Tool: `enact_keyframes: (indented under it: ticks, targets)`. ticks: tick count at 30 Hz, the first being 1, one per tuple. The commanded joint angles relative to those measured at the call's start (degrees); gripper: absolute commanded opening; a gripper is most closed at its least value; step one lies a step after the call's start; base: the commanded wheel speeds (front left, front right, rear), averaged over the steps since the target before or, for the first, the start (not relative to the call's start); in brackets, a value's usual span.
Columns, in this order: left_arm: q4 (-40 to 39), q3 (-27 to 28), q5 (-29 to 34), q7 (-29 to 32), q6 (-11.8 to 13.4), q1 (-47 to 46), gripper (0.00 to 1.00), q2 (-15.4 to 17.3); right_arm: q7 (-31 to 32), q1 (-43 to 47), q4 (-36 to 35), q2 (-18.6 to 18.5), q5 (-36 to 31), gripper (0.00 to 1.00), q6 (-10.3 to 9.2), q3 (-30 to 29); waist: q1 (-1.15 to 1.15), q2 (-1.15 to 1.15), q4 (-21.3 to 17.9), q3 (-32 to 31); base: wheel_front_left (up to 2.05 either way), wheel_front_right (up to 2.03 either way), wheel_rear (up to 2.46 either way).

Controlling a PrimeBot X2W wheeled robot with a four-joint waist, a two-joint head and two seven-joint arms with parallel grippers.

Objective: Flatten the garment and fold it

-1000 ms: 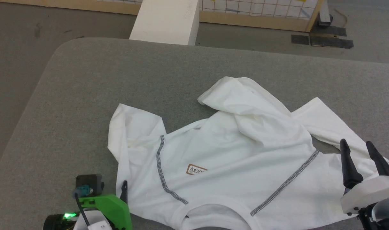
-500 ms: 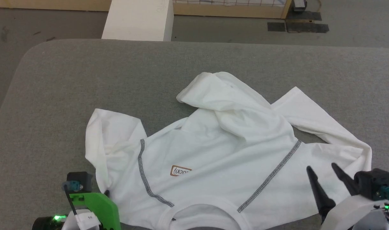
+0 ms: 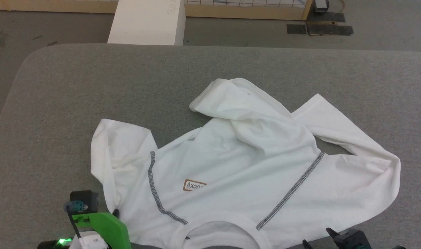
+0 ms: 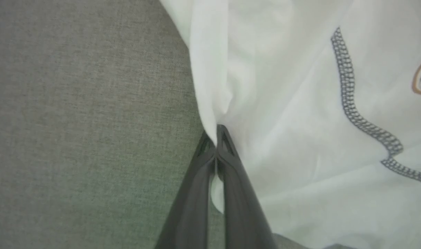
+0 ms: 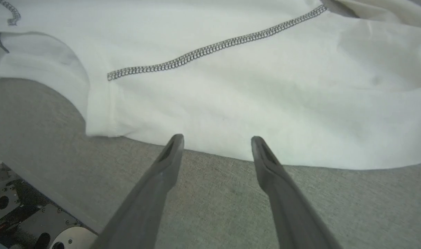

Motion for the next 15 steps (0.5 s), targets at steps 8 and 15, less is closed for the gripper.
enact_keyframes:
  ticks: [8, 15]
  targets:
    - [0.4, -1.4, -0.4, -0.2, -0.4, -0.5, 0.0, -1.0, -2.7, -6.6, 9.7, -2.7, -3.3, 1.0, -0.09, 4.1, 0.0, 0.0, 1.4, 0.9, 0.0, 0.0, 0.0]
    - [0.6, -1.7, -0.8, -0.5, -0.3, -1.0, 0.0, -1.6, 1.2, -8.7, 13.6, -4.2, -0.1, 0.0, -0.09, 7.1, 0.0, 0.0, 2.3, 1.4, 0.0, 0.0, 0.0]
